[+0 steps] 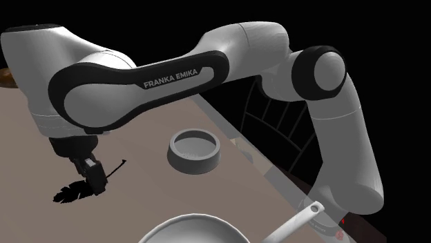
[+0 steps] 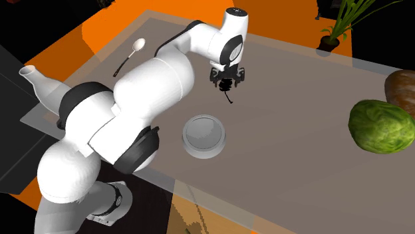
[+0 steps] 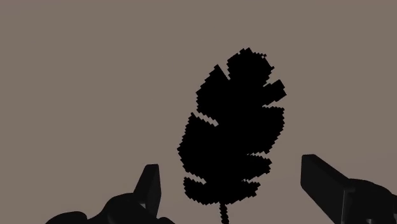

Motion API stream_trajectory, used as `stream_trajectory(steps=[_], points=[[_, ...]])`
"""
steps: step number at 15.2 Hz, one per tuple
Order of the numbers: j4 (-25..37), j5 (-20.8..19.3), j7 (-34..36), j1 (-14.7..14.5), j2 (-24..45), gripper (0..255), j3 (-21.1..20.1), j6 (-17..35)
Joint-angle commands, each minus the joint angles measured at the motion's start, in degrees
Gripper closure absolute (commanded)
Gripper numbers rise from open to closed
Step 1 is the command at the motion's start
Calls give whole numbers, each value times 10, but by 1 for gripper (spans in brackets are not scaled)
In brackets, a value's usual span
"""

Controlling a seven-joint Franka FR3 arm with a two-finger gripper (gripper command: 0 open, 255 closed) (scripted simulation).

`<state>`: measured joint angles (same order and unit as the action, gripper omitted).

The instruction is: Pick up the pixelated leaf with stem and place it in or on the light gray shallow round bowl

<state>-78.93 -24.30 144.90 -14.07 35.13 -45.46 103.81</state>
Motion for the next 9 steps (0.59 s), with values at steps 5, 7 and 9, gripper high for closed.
stream_trajectory(steps=[5,7,9], points=[[-8,0,1,2,-1,0,0,7],[-8,0,1,2,-1,0,0,7],[-8,0,1,2,-1,255,0,7]])
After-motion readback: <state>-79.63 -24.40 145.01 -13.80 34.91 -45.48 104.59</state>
